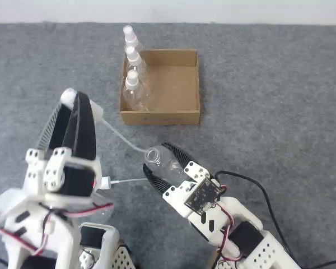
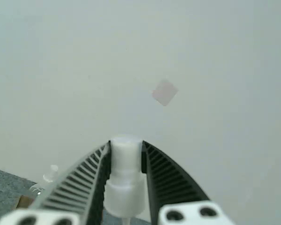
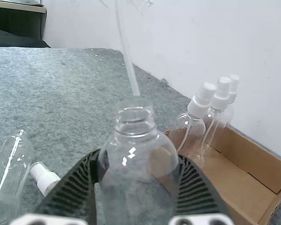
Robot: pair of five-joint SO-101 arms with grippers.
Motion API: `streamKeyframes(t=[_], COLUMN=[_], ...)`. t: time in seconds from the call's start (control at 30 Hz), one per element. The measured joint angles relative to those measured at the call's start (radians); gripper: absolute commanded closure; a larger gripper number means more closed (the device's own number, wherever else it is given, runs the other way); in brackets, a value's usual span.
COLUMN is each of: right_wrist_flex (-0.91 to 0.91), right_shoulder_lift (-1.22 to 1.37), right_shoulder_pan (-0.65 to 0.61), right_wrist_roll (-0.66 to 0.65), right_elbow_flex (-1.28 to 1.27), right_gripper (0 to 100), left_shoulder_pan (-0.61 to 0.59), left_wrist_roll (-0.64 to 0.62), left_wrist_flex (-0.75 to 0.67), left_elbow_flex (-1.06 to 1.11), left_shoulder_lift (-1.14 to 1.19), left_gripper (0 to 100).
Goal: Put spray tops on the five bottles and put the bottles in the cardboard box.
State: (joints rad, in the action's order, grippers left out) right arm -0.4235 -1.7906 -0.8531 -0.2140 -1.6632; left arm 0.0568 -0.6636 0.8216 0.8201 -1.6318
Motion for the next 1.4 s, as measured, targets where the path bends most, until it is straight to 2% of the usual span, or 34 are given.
streamKeyframes(t=[0.2, 0.83, 1.17, 1.4], right_wrist_flex=[0.000, 0.000, 0.000, 0.000], right_shoulder_lift=[0.000, 0.000, 0.000, 0.000], right_shoulder_pan=[0.000, 0.000, -0.002, 0.000], right_wrist_roll=[0.000, 0.000, 0.000, 0.000], right_elbow_flex=[0.000, 0.000, 0.000, 0.000], right_gripper=[96.9, 96.9, 96.9, 96.9], left_shoulder_pan=[0.006, 0.008, 0.210, 0.238], left_wrist_roll=[0.000, 0.040, 0.176, 0.190], left_wrist_flex=[0.000, -0.046, -0.046, -0.046], left_elbow_flex=[0.057, 0.227, 0.322, 0.356], left_shoulder_lift=[-0.091, -0.094, -0.094, -0.094], left_gripper=[99, 99, 99, 99])
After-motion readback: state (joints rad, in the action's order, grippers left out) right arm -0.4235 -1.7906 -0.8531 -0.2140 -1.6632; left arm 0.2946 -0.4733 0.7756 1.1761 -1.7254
